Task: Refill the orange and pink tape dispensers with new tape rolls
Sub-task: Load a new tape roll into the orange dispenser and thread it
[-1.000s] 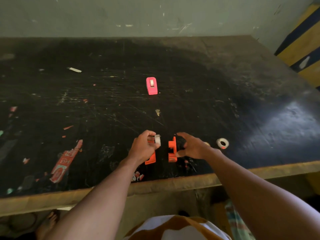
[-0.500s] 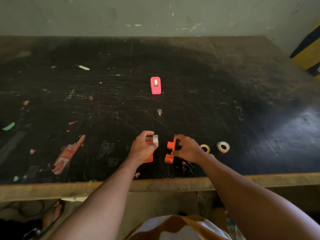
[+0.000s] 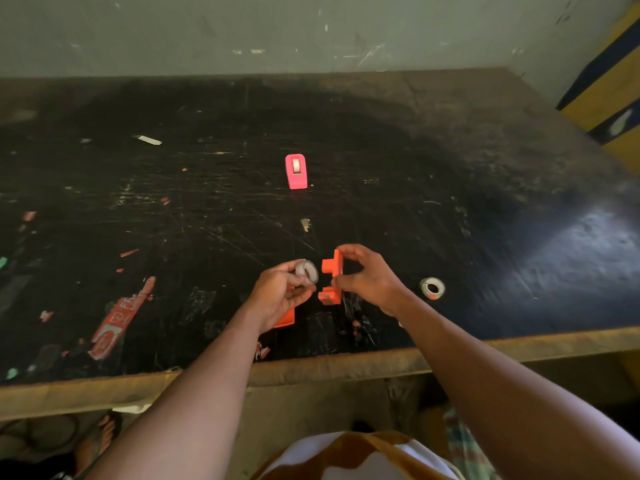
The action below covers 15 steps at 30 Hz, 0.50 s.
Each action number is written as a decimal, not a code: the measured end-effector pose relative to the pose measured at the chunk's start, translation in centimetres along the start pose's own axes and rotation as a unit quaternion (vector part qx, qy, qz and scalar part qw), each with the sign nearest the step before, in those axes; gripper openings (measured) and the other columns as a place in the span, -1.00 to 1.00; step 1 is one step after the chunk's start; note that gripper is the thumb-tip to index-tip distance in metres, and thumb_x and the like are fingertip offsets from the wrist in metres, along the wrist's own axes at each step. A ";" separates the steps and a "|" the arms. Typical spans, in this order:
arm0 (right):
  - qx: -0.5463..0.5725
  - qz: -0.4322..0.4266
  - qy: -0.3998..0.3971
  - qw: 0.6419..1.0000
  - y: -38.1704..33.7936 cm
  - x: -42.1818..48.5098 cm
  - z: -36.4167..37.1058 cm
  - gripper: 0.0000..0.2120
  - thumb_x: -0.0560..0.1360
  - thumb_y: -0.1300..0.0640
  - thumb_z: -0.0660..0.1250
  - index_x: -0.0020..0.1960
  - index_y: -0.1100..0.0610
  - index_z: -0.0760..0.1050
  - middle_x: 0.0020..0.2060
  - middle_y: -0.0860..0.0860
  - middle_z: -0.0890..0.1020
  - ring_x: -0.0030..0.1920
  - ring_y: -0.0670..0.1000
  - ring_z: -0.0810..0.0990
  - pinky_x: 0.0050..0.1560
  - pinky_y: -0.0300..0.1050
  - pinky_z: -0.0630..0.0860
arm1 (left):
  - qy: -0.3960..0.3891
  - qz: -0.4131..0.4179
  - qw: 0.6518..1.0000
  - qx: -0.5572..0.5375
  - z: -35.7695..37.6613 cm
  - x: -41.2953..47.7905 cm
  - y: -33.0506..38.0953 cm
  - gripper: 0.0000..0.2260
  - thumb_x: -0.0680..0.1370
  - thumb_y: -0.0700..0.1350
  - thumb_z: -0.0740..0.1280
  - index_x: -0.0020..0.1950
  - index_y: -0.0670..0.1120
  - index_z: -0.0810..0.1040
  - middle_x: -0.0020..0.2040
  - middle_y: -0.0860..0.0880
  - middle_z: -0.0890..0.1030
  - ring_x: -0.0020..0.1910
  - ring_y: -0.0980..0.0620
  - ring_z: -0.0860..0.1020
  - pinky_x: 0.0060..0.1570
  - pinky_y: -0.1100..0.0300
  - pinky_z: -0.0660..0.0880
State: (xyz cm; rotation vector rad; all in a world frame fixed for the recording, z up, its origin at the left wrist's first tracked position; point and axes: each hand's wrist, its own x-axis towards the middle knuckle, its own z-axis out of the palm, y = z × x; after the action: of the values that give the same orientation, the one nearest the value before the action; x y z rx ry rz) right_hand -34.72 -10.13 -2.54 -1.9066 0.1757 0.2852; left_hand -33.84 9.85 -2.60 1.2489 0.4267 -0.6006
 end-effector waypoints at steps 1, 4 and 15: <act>-0.008 -0.004 -0.001 1.000 -0.1 0.0 0.0 -0.36 0.35 0.23 0.55 0.37 0.01 0.43 0.22 -0.13 0.53 0.27 -0.11 0.48 0.31 -0.08 0.44 | -0.002 0.001 1.000 0.000 0.1 0.0 0.1 -0.61 0.57 -0.38 0.21 0.33 -0.08 0.56 0.14 -0.20 0.66 0.08 -0.14 0.67 -0.10 0.11 0.62; -0.034 -0.012 -0.002 0.999 -0.2 0.0 0.1 -0.34 0.35 0.19 0.56 0.39 -0.02 0.42 0.24 -0.15 0.51 0.31 -0.09 0.46 0.32 -0.07 0.40 | -0.008 0.010 1.000 0.004 0.5 0.1 0.3 -0.62 0.59 -0.38 0.20 0.30 -0.05 0.57 0.09 -0.16 0.71 0.04 -0.10 0.71 -0.03 0.07 0.60; -0.044 -0.018 -0.004 0.999 -0.5 0.4 0.5 -0.32 0.35 0.20 0.56 0.41 -0.04 0.42 0.27 -0.09 0.54 0.28 -0.01 0.53 0.31 0.12 0.50 | -0.037 0.029 0.997 0.067 0.5 0.3 1.2 -0.57 0.58 -0.44 0.23 0.24 0.04 0.57 0.09 -0.04 0.74 0.14 -0.04 0.68 0.14 0.03 0.58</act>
State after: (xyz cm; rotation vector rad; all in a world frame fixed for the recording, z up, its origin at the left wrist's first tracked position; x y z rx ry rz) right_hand -34.30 -9.48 -2.34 -1.9928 0.1261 0.2806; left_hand -32.91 9.56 -1.77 1.3575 0.2923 -0.6318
